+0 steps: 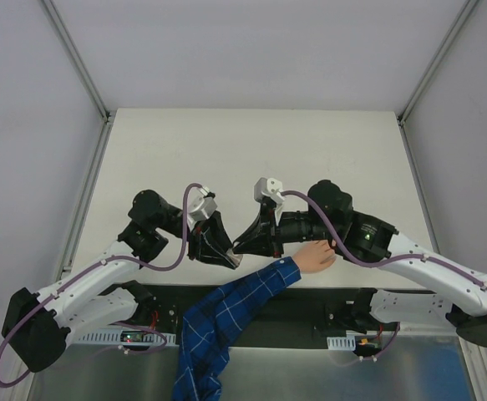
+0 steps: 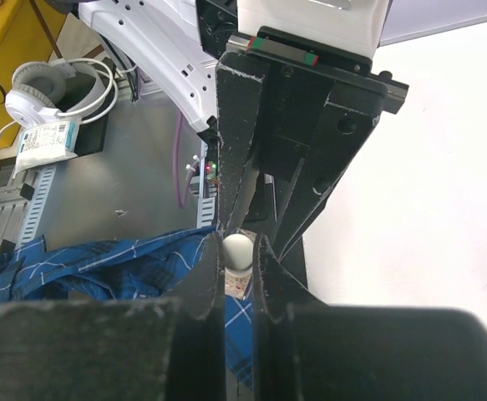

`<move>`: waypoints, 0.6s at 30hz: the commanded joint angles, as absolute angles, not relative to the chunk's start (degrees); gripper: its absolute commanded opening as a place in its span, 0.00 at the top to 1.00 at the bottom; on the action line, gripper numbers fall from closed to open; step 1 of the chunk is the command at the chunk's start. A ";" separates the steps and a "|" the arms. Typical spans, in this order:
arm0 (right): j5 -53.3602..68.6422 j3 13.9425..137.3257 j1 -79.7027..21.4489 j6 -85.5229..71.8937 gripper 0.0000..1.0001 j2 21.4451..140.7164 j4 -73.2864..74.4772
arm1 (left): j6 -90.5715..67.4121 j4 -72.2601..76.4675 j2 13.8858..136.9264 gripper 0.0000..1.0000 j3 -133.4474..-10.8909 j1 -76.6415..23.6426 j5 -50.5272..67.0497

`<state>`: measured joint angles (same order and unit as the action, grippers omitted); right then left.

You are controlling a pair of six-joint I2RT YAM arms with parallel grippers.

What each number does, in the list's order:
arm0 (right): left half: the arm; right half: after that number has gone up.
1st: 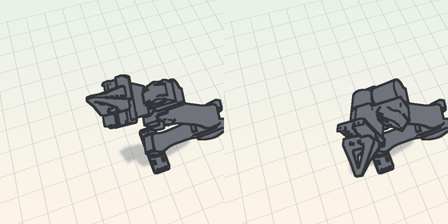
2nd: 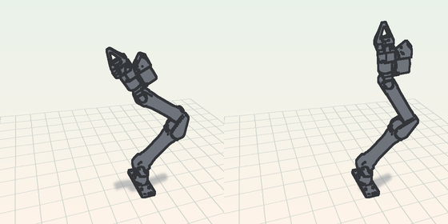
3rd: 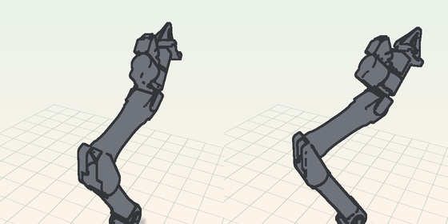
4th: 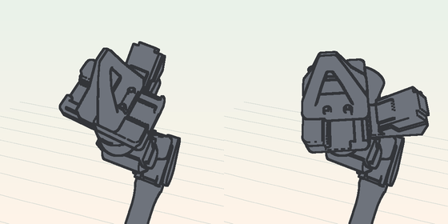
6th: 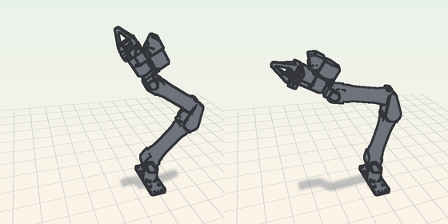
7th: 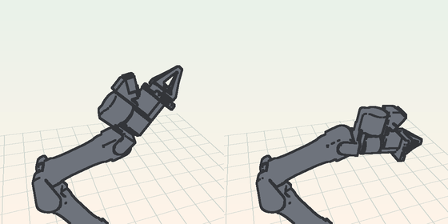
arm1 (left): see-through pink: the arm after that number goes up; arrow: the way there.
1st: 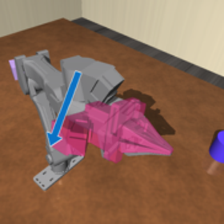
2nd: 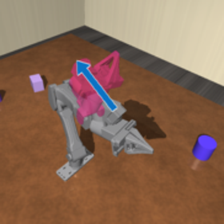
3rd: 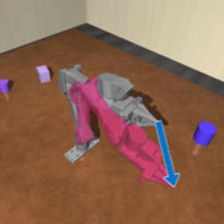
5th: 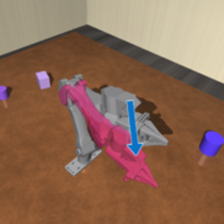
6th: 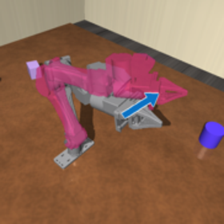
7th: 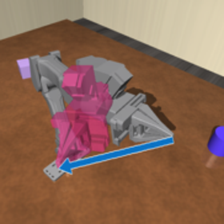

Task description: Paint the nails

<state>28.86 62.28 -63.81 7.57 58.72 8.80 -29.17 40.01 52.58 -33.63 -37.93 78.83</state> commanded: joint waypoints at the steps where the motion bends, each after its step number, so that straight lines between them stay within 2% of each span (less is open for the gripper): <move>1: 30.33 62.93 -63.46 6.94 0.99 59.85 7.20 | -23.66 38.61 50.19 1.00 -35.95 -37.88 74.98; 4: 27.08 62.23 -63.89 5.72 1.00 60.82 7.21 | -18.03 31.76 47.39 1.00 -36.12 -36.04 66.91; 7: 18.58 61.87 -66.78 3.61 0.99 62.22 6.77 | -13.64 27.36 44.57 1.00 -34.99 -33.32 55.93; 9: -10.67 66.75 -71.86 0.28 1.00 66.06 11.92 | -9.34 22.96 42.99 1.00 -34.89 -32.96 43.29; 10: -29.43 70.28 -80.51 -5.04 1.00 68.53 16.22 | -8.27 21.29 41.67 1.00 -34.63 -32.70 40.02; 11: -61.29 73.71 -84.68 -25.54 1.00 71.08 33.66 | -7.30 19.62 41.05 1.00 -34.54 -32.43 37.55; 12: -67.18 75.05 -88.03 -25.14 1.00 74.41 34.18 | -6.95 19.16 40.70 1.00 -34.45 -31.82 34.05; 13: -70.28 76.89 -91.20 -25.14 1.00 76.27 31.93 | -6.77 18.99 40.08 1.00 -34.19 -31.64 33.32; 18: -64.17 87.71 -90.70 -22.69 1.00 85.59 32.26 | -7.03 19.16 40.95 1.00 -34.36 -31.64 35.33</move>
